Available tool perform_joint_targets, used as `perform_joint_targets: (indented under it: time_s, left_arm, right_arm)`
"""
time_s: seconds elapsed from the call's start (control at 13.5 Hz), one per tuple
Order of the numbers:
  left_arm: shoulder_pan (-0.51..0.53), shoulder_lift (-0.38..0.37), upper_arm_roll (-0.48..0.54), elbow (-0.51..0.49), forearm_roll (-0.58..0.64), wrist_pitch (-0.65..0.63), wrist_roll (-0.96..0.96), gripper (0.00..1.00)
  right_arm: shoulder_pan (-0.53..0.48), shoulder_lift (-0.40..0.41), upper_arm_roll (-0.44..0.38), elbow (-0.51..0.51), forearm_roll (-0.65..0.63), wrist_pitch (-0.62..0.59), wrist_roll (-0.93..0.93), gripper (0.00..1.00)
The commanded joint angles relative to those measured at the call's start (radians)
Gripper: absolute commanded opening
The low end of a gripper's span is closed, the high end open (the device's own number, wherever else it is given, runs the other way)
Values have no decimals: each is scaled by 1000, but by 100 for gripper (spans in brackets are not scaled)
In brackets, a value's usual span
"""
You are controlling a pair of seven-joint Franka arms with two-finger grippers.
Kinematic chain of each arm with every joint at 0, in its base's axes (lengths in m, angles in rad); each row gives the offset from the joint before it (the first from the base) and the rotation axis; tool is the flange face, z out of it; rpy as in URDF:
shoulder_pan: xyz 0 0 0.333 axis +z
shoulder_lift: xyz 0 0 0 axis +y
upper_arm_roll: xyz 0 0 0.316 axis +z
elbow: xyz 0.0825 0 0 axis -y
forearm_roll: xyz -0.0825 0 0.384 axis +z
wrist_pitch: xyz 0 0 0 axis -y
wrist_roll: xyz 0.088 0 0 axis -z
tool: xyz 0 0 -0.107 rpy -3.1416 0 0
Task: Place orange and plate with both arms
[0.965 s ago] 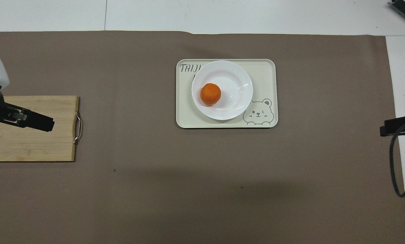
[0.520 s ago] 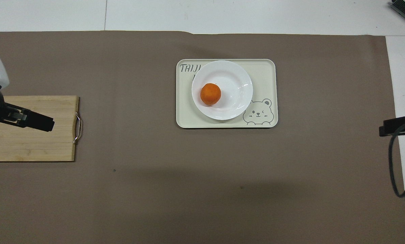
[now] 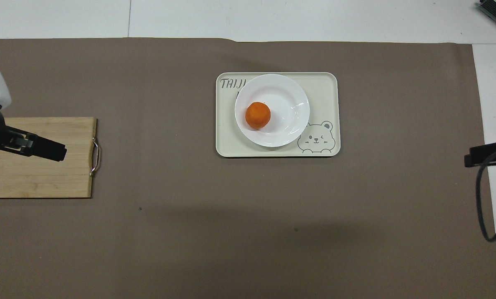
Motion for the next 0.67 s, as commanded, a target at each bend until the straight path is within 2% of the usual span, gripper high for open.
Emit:
perform_joint_targets:
  time_s: [0.0,0.22,0.37,0.59]
  left_arm:
    - [12,-27,-11,-33,17,19,-9,100]
    - [12,-27,-11,-33,19,20,-9,100]
    - [12,-27,-11,-33,17,19,-9,100]
    - [12,-27,-11,-33,17,19,-9,100]
  right_arm:
    - [-8,-12,-1,-10,25,4,14,100]
    - [-14,0,-5,-4,88,13,17,100]
    - [-7,-1,-4,-6,81,43,23,100]
    - [-7,-7,-2,-9,62,27,20,100]
